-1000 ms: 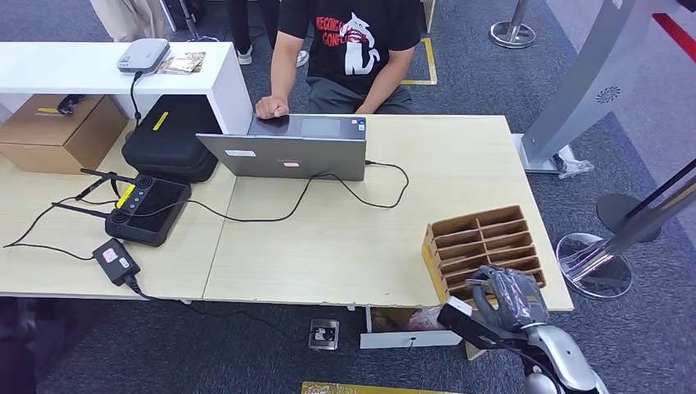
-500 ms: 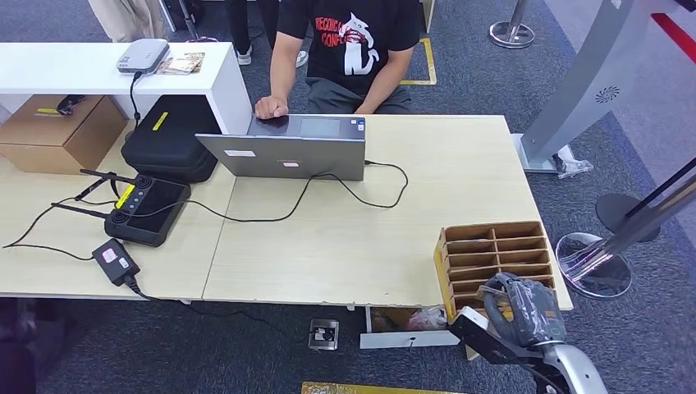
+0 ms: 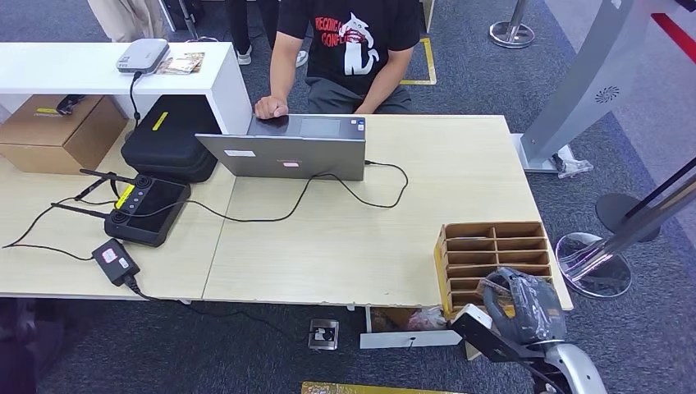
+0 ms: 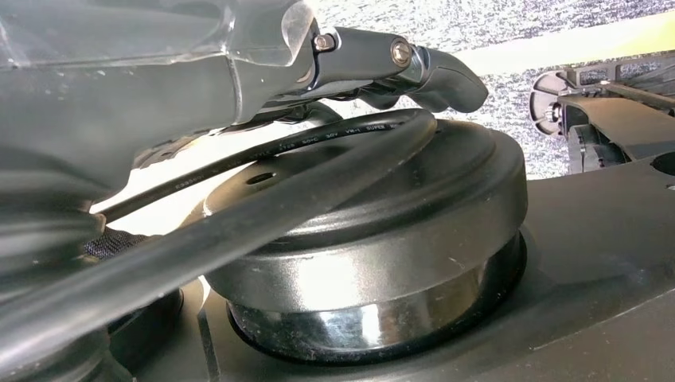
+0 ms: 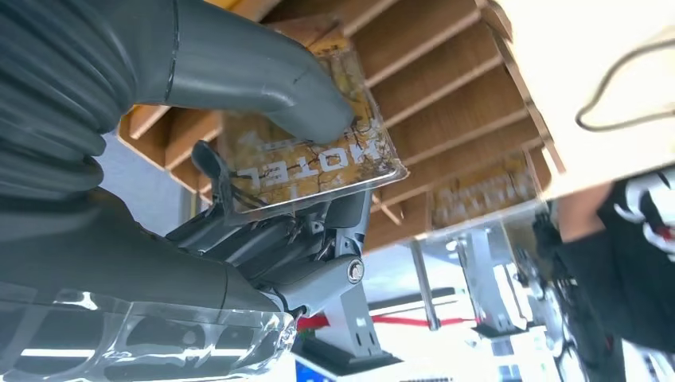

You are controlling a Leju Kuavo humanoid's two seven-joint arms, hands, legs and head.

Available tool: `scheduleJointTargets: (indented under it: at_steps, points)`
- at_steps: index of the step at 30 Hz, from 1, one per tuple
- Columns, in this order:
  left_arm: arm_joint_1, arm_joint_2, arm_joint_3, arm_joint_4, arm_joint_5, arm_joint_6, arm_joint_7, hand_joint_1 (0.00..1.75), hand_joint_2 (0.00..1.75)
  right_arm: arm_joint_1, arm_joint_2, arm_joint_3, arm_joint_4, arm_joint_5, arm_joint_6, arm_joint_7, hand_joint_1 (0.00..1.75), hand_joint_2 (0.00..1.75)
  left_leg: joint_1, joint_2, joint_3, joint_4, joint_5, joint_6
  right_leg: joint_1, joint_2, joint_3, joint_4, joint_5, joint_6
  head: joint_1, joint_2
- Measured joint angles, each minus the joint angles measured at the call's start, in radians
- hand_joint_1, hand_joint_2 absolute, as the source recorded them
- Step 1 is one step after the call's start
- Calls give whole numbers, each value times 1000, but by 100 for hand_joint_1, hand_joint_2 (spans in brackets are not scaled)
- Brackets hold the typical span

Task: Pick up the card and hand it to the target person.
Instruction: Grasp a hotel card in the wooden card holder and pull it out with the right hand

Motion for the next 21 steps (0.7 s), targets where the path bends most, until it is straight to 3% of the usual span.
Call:
scheduleJointTargets:
  at_steps: [9, 21]
  points:
    - [-1, 0, -3, 0, 0, 0, 0, 0, 175, -48, 10, -4, 1, -72, -88, -81, 175, 175, 0, 0, 0, 0, 0, 0, 0, 0, 0, 0, 0, 0, 0, 0]
    - [-3, -1, -18, 0, 16, 0, -5, 0, 175, -296, 14, 37, 108, -237, -72, -150, 175, 175, 0, 1, 1, 0, 1, 0, 0, 1, 1, 1, 1, 0, 0, 0]
